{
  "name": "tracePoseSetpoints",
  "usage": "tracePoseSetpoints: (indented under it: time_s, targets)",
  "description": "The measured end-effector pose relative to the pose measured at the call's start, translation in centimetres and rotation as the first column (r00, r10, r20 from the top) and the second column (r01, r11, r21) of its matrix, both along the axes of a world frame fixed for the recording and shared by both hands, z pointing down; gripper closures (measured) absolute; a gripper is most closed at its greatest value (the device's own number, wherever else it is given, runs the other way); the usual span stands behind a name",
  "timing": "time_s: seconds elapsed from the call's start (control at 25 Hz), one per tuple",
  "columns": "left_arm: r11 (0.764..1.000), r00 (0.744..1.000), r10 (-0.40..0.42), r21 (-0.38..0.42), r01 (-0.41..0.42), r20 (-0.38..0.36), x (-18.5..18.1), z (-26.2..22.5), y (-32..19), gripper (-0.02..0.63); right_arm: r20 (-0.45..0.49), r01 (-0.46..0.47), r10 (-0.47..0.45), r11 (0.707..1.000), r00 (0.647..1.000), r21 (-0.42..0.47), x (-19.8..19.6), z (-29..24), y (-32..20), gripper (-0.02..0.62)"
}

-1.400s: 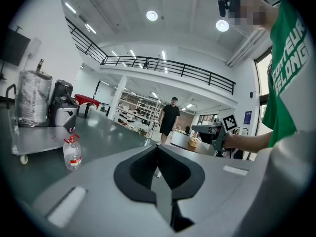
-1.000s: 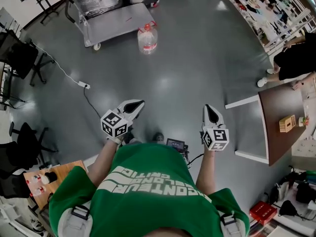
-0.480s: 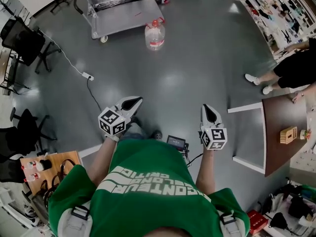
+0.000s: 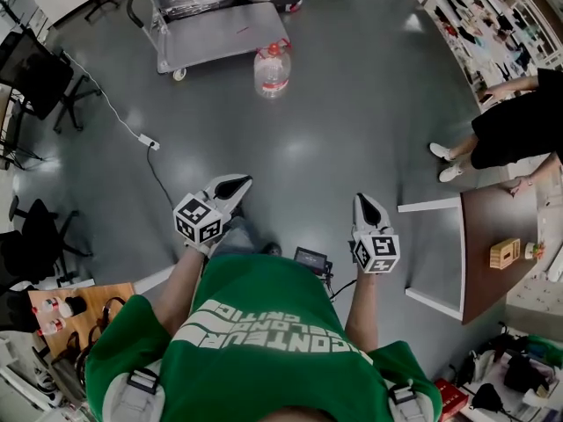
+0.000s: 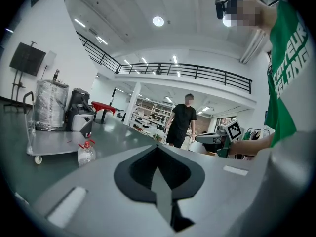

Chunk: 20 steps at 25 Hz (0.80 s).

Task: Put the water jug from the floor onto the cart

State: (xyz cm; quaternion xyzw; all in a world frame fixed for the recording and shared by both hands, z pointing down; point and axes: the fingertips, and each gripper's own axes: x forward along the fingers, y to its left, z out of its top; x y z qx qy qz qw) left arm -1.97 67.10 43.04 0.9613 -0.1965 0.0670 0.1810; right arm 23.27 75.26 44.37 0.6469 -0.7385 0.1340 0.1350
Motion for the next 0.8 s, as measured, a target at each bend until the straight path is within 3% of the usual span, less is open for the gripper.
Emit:
tracePoseSetpoints:
  time_s: [0.48,0.8]
  targets:
    - [0.999,0.999,0.037,-0.019,-0.038,-0.034,-1.8,-0.7,-8.7,0.595,-0.007,0.016,-0.016,1.000,1.000,-0.001,-2.7,-1.1,-9.3,0.603]
    - [0.998,0.997,0.038,-0.044,-0.041,-0.063,-4.8,-0.4,-13.6,0.594,-0.042,0.040,-0.041,0.999,0.998,-0.016,-6.1,-1.6,-14.8,0.603]
